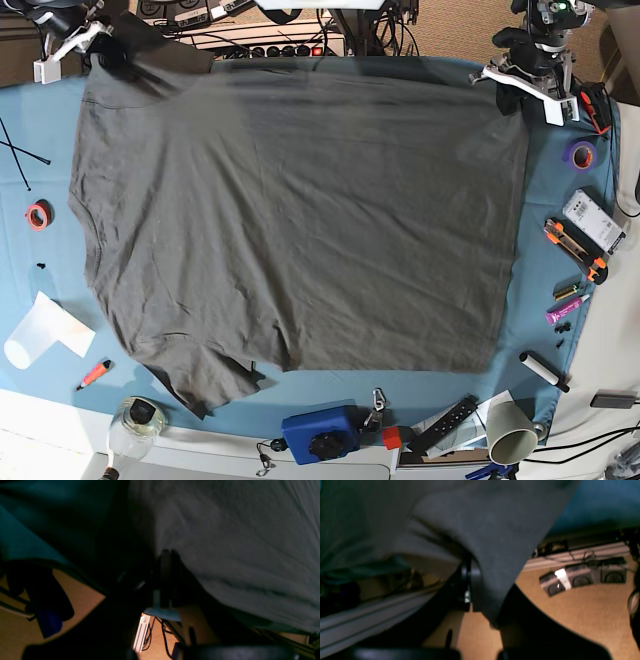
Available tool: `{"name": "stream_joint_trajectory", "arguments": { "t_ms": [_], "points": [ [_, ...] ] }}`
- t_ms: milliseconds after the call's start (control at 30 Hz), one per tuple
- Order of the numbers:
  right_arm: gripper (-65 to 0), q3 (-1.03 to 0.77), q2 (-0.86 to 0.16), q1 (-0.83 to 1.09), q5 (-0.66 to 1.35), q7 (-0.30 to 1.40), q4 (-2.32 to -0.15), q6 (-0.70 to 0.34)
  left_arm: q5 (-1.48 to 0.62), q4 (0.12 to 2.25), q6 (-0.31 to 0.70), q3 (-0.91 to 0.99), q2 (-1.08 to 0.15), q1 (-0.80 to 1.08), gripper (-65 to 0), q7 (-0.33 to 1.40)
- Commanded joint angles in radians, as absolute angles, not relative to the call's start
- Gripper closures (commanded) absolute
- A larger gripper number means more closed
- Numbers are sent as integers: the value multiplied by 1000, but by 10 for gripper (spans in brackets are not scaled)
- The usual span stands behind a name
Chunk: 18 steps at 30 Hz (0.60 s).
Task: Fold the T-shirt properly
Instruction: 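Lift the grasped edge with both grippers and pull it taut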
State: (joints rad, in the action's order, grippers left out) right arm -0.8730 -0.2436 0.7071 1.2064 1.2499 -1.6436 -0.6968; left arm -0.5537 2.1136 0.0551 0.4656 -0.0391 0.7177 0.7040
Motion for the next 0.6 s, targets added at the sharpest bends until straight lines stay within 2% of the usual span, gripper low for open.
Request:
{"name": "stream_joint_trajectory", "arguments": {
  "t_ms": [0, 367, 567],
  "points": [
    [0, -890, -258, 723, 1228, 1252, -1656, -698, -553, 2131, 52, 470, -44, 736, 0, 701],
    [0, -893, -255, 801, 1309, 1258, -1656, -698, -564, 2137, 53, 551, -45, 820, 0, 742],
    [0, -934, -216, 800, 1316, 1261, -1656, -698, -633, 2137, 57, 607, -45, 820, 0, 779]
  ]
}}
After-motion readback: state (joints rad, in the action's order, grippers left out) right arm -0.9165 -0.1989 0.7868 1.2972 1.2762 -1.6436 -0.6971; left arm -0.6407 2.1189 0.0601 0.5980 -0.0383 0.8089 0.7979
